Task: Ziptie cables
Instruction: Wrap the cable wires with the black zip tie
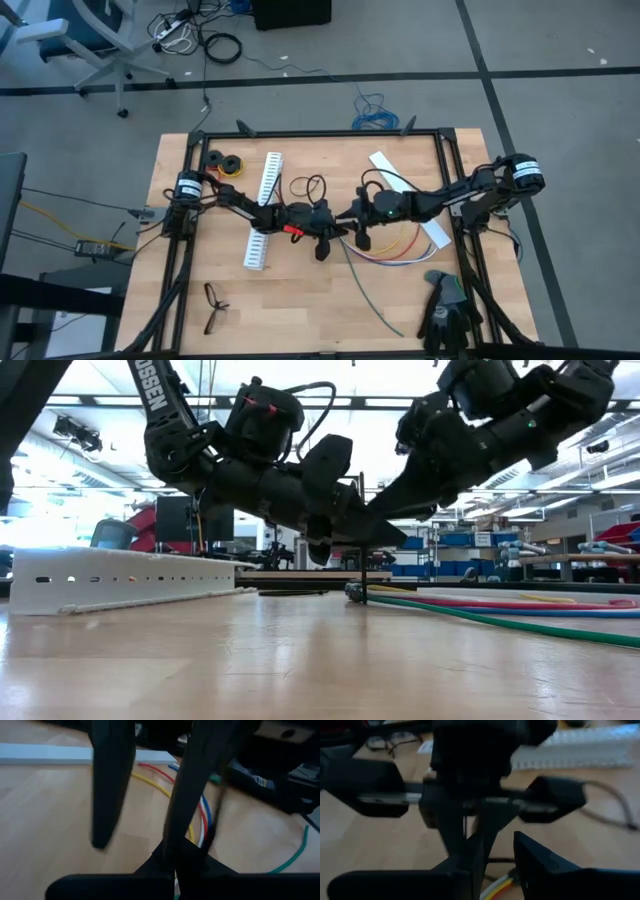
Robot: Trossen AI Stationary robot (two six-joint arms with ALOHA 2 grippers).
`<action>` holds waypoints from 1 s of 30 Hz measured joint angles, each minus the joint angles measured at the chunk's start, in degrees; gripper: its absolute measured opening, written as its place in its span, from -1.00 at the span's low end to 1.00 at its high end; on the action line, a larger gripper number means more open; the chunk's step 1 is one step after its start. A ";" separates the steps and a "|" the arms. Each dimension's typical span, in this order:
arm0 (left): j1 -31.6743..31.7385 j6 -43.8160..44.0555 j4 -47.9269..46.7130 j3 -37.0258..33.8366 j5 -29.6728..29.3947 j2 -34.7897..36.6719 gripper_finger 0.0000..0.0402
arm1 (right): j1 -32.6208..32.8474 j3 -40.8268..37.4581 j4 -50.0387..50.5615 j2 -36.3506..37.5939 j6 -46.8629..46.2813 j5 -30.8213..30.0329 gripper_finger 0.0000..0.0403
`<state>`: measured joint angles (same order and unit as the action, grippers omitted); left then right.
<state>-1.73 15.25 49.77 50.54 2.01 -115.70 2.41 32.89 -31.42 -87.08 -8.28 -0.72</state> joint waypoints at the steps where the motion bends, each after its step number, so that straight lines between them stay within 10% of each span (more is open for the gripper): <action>1: 0.02 -0.01 0.17 0.00 -0.05 0.00 -0.96 | -0.02 0.38 0.43 -0.01 -0.67 1.10 -0.54; 30: 0.27 -0.02 -3.08 0.02 -1.79 0.00 -0.96 | 0.62 0.50 -1.03 -1.71 -3.21 3.77 -0.68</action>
<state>-1.45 15.22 46.70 50.57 0.22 -115.70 3.03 33.39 -32.45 -88.79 -11.49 3.05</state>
